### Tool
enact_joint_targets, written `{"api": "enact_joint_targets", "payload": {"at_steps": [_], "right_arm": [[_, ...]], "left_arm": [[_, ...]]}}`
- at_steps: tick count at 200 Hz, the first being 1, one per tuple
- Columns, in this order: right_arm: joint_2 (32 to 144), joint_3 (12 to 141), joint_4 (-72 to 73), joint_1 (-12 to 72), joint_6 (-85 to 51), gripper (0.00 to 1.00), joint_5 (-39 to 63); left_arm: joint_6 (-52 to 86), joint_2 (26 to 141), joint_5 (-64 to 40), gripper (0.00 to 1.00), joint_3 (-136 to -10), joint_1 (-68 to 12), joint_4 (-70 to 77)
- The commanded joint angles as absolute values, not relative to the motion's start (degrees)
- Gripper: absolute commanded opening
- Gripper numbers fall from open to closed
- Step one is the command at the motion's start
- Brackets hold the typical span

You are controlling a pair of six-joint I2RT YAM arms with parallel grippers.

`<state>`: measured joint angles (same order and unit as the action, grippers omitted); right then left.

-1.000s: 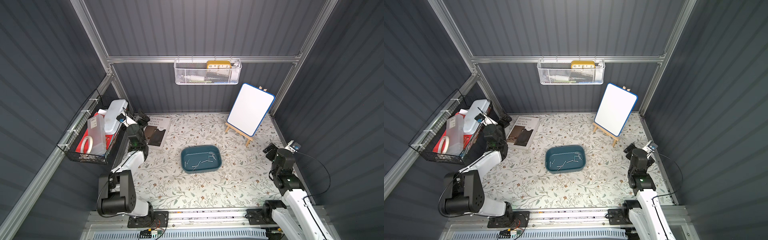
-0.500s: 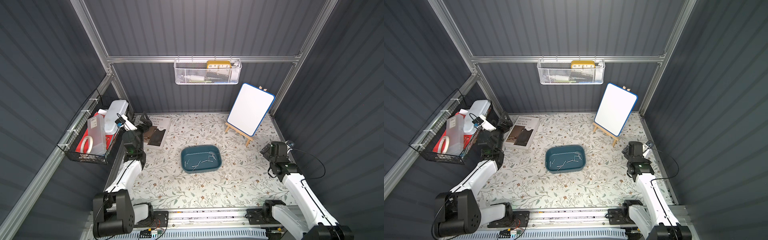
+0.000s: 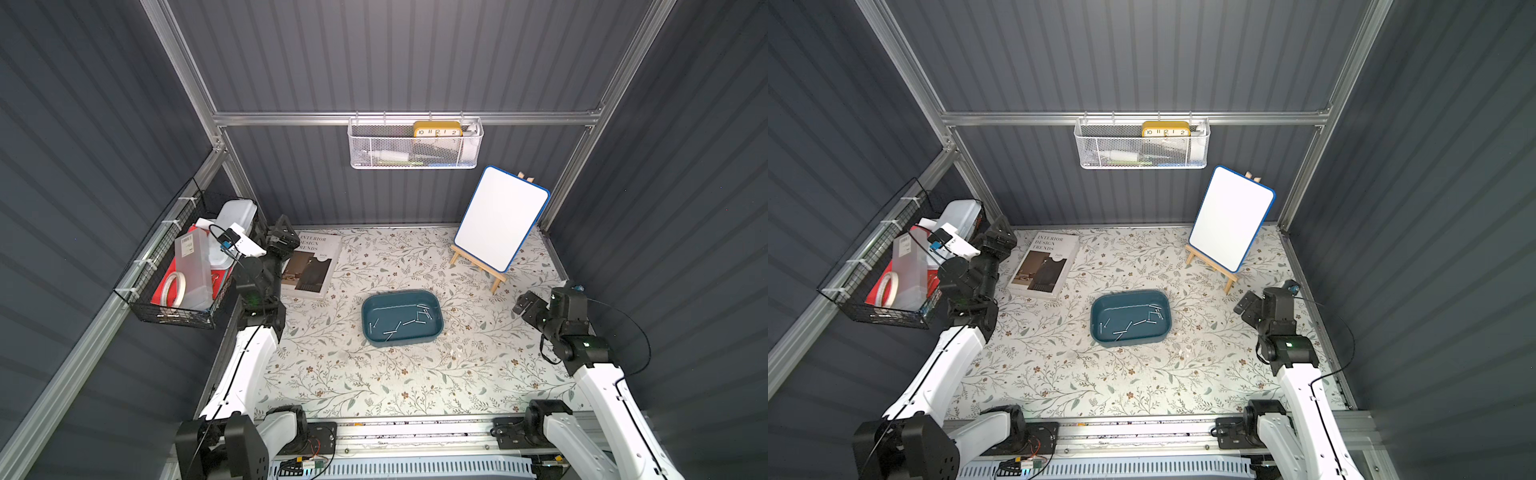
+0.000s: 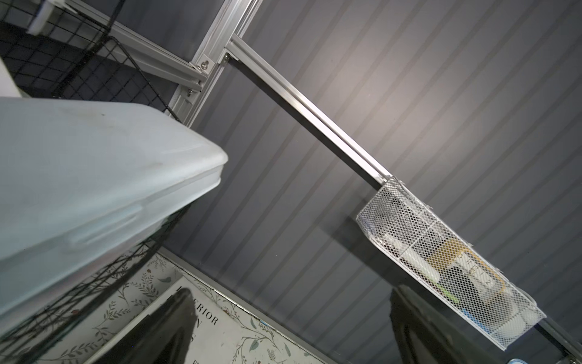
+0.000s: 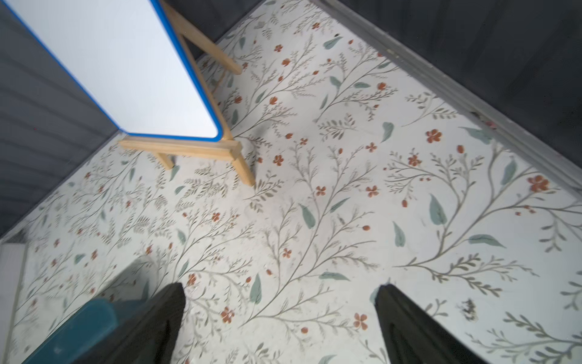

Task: Take out the screws from the storage box
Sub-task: Pick up the screw from the storage box.

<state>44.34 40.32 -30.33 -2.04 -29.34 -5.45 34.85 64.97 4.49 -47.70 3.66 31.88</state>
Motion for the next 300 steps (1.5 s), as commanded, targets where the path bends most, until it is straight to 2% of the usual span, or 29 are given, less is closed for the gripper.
{"api": "enact_joint_targets", "payload": {"at_steps": [1, 26, 61, 107, 176, 224, 300], "right_arm": [[43.6, 44.7, -35.7, -2.0, -25.4, 0.99, 3.6], [44.2, 48.9, -39.4, -1.3, -23.2, 0.99, 7.7], [45.6, 54.1, -44.0, 2.1, -21.8, 0.96, 10.9], [52.0, 61.5, -48.0, 20.1, -22.0, 0.95, 2.4], [68.7, 73.2, -55.6, 37.5, -20.5, 0.83, -9.3], [81.1, 82.0, -61.9, 46.6, -20.4, 0.74, -15.1], [98.4, 89.3, -67.4, 51.2, -18.6, 0.61, -15.1]], "left_arm": [[34.5, 65.7, 2.9, 0.99, -50.5, 2.4, 27.9], [35.1, 65.5, 6.9, 0.99, -50.1, -2.6, 26.6], [37.7, 66.3, 5.9, 0.99, -48.7, -9.2, 25.9], [40.2, 68.1, 5.8, 0.99, -46.5, -18.3, 27.1], [36.9, 71.6, 0.1, 0.99, -46.5, -19.0, 26.1], [41.2, 74.8, -3.3, 0.98, -45.5, -19.2, 27.7], [41.4, 77.2, -5.3, 0.92, -44.0, -19.4, 25.5]]}}
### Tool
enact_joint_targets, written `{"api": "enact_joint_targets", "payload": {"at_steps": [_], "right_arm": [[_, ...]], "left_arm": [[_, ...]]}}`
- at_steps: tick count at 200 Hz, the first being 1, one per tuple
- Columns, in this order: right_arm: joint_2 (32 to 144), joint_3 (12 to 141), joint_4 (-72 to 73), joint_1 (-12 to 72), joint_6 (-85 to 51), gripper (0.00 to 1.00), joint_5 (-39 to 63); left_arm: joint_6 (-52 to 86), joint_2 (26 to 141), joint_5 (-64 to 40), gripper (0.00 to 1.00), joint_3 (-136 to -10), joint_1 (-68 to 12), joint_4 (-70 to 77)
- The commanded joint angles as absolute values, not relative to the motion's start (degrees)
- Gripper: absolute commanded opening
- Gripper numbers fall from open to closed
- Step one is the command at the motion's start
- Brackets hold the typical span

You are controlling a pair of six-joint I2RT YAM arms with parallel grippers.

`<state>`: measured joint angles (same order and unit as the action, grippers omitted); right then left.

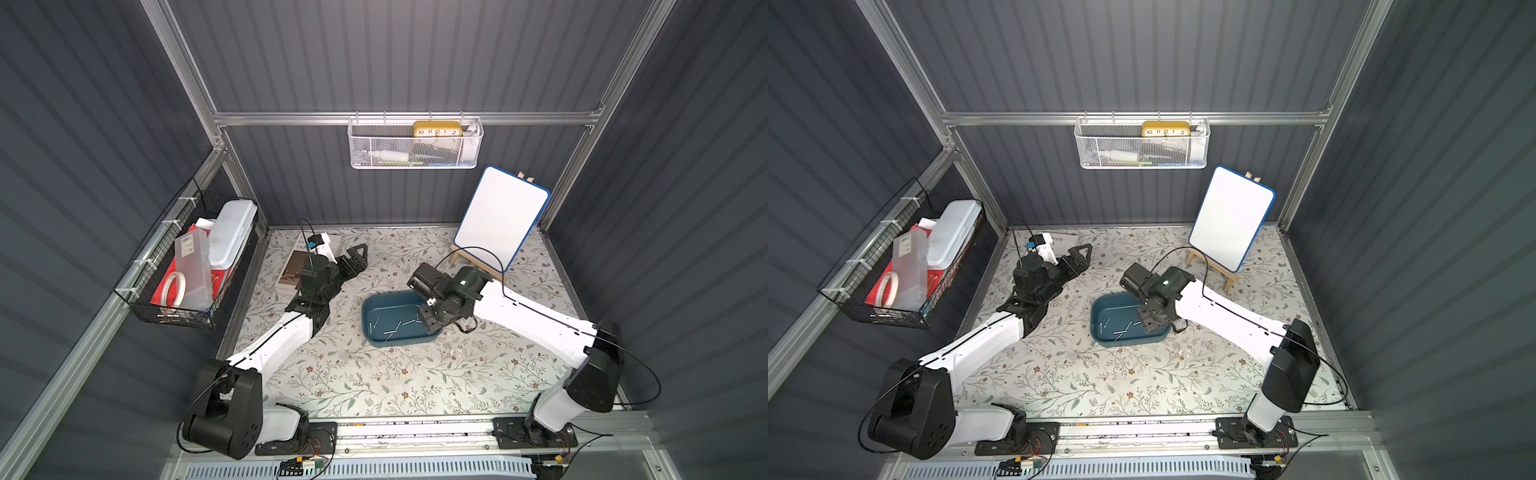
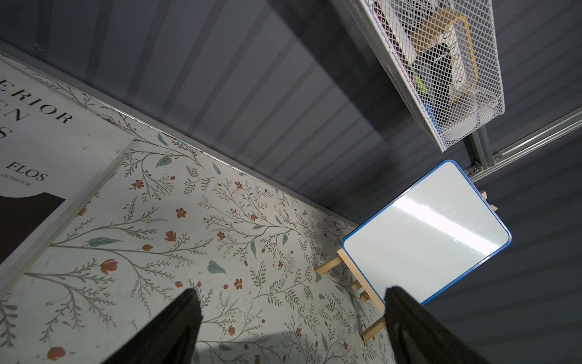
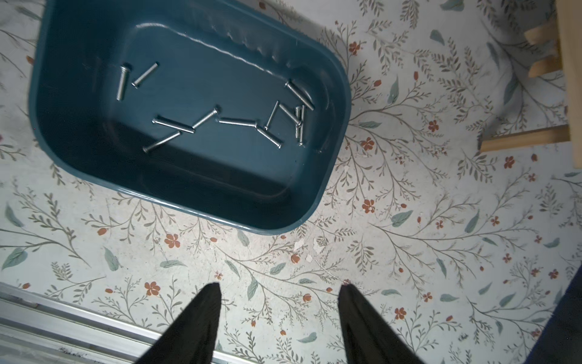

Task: Take out the screws from the storage box
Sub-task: Pick up the screw from the storage box.

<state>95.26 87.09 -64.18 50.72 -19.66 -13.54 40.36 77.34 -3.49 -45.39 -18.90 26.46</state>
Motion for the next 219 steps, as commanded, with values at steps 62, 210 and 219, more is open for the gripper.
{"api": "enact_joint_targets", "payload": {"at_steps": [62, 210, 219], "right_arm": [[107.0, 92.6, -61.6, 49.6, -14.3, 0.52, -17.7], [118.1, 93.8, -53.9, 44.4, 6.0, 0.43, -14.9], [118.7, 93.9, -53.8, 44.3, 7.1, 0.43, -15.7]], "left_arm": [[42.4, 75.9, -5.8, 0.90, -39.2, -19.5, 22.3], [44.0, 72.9, -10.0, 0.91, -31.9, -19.5, 22.3], [44.1, 73.0, -10.0, 0.91, -31.8, -19.5, 22.3]]}}
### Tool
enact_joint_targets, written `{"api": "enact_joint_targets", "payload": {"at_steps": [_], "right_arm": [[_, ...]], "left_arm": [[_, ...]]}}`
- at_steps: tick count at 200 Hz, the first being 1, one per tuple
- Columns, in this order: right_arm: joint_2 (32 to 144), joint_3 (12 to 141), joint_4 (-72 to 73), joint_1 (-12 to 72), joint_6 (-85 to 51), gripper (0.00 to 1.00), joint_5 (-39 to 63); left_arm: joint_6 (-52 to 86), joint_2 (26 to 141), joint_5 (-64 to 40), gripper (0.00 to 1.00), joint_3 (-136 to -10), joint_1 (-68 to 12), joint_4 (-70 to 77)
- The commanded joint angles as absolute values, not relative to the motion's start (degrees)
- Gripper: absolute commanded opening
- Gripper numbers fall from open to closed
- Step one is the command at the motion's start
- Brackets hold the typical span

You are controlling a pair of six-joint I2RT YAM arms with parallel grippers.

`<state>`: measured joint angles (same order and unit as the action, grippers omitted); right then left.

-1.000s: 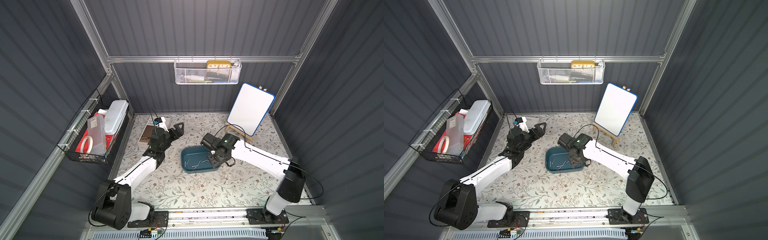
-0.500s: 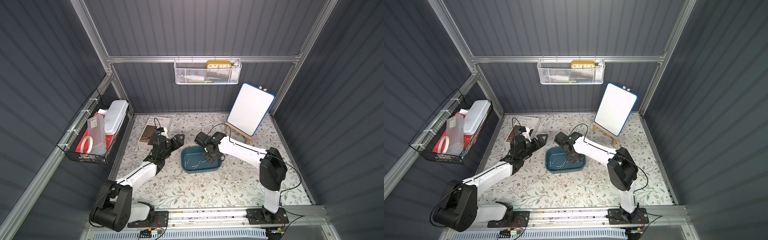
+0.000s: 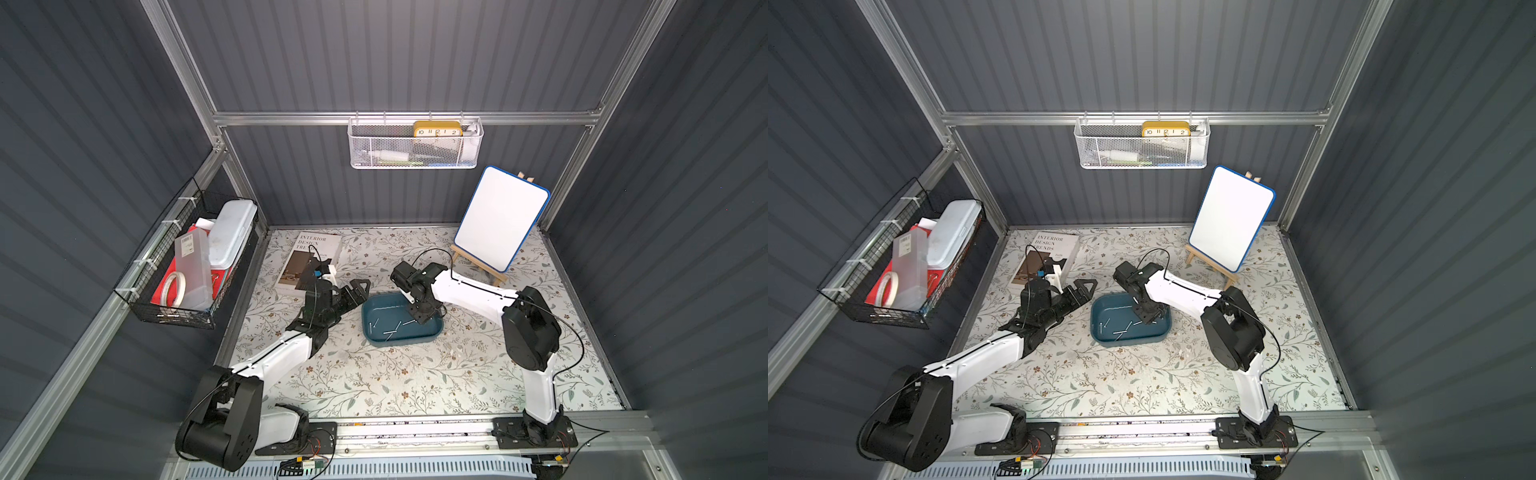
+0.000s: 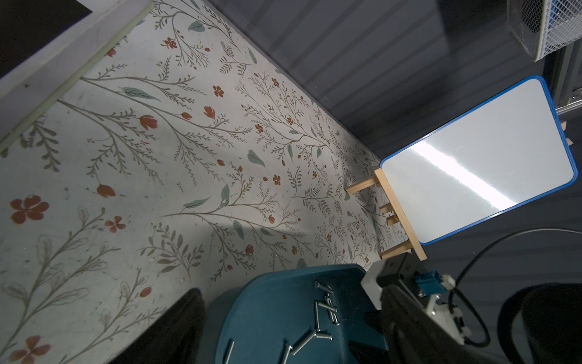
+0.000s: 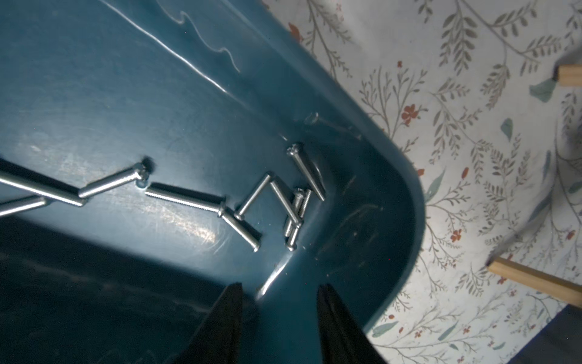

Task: Take out the screws from the storage box
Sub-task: Pick up the screw from the storage box.

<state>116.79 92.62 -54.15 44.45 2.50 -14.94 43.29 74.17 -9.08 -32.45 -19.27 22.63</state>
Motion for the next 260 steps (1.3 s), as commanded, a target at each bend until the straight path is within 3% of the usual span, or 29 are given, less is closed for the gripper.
{"api": "enact_joint_targets", "payload": {"at_steps": [1, 63, 192, 260], "right_arm": [[118.7, 93.8, -53.8, 44.3, 7.3, 0.43, -15.8], [120.4, 91.8, -50.6, 43.6, 11.6, 0.36, -19.1], [122.4, 89.0, -46.4, 42.5, 14.5, 0.35, -18.0], [120.8, 84.2, -43.5, 42.5, 12.9, 0.25, -16.7]], "left_arm": [[44.1, 73.0, -10.0, 0.91, -31.8, -19.5, 22.3], [44.6, 72.0, -10.2, 0.91, -31.0, -19.5, 22.0], [45.3, 70.9, -9.5, 0.91, -31.0, -19.6, 20.3], [46.5, 70.0, -9.0, 0.92, -30.9, -19.6, 19.7]]}}
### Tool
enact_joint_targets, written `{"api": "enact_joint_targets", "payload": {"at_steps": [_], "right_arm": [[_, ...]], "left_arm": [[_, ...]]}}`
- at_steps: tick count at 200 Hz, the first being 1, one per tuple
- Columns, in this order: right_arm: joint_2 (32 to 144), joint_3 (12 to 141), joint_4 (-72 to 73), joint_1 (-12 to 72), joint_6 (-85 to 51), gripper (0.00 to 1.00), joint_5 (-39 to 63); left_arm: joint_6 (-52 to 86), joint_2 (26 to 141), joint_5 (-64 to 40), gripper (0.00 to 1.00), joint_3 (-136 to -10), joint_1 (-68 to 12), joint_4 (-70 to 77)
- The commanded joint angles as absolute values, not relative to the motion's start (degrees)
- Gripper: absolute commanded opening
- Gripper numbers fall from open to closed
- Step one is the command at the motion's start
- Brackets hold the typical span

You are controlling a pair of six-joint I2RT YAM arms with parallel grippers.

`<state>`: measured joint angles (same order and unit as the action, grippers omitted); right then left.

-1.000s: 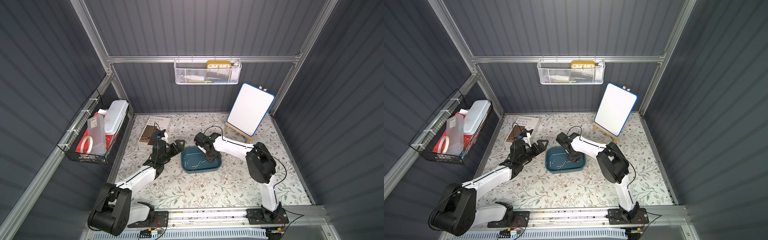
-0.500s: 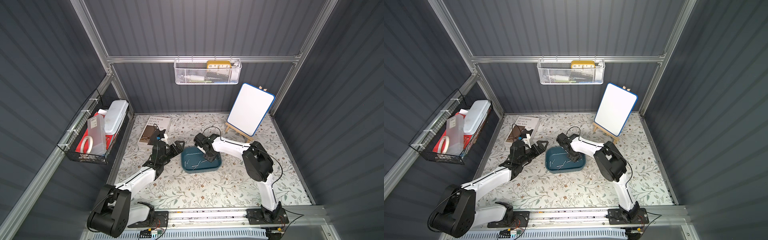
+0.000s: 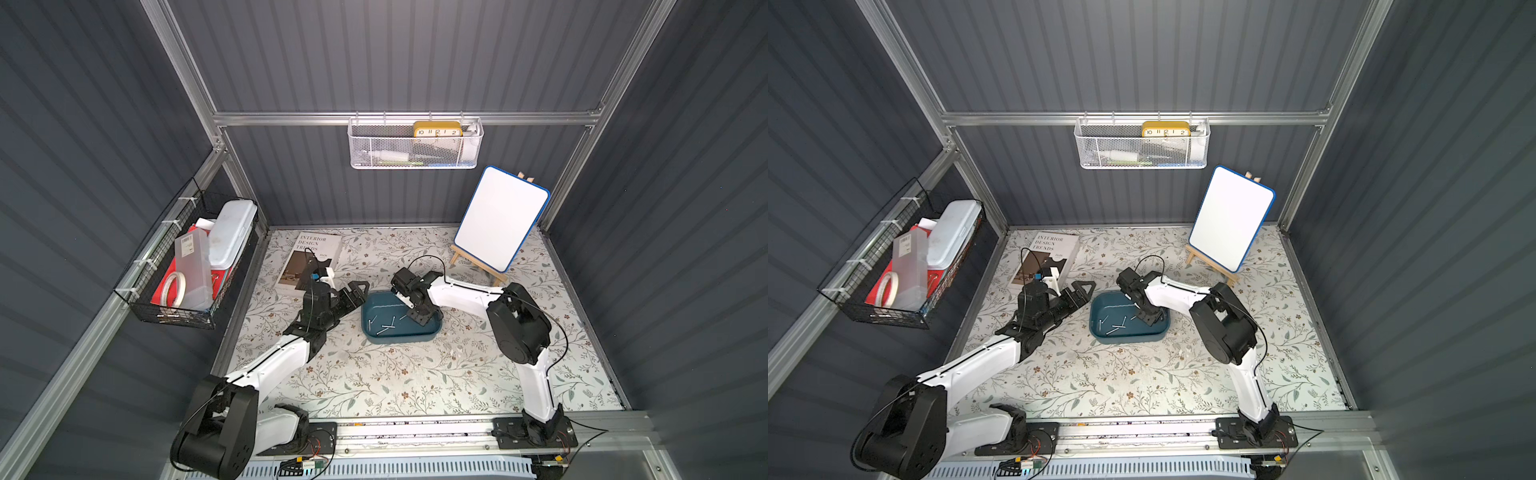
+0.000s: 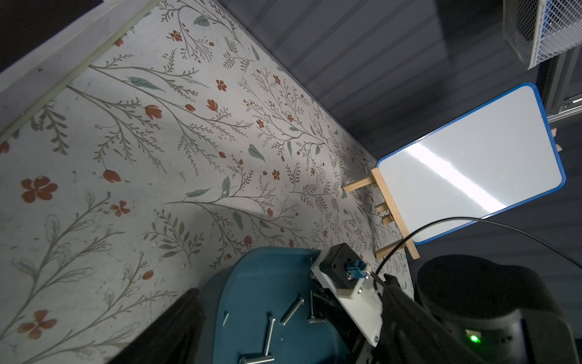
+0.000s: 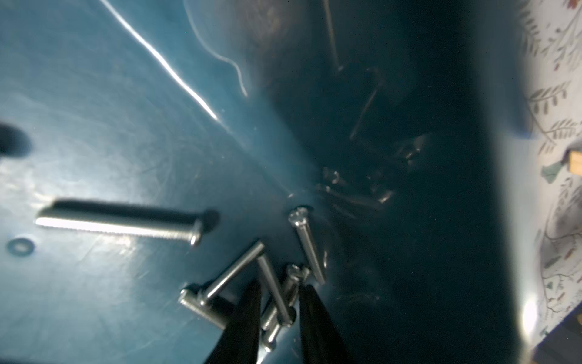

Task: Take out the screws from the storage box
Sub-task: Pick up the screw from the storage box.

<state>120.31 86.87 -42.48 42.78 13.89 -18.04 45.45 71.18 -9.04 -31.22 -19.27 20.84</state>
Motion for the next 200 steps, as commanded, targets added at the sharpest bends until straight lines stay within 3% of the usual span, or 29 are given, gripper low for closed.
{"api": "enact_joint_targets", "payload": {"at_steps": [1, 71, 200], "right_arm": [[120.7, 84.2, -43.5, 42.5, 12.9, 0.24, -16.6], [119.7, 83.0, -42.5, 43.2, 12.9, 0.12, -16.5], [112.9, 83.3, -43.9, 43.9, 6.0, 0.02, -15.0]], "left_arm": [[46.5, 70.0, -9.0, 0.91, -30.9, -19.6, 19.7], [48.3, 68.8, -8.7, 0.92, -30.0, -19.6, 19.5], [48.5, 67.3, -8.4, 0.92, -29.4, -19.6, 18.7]]}}
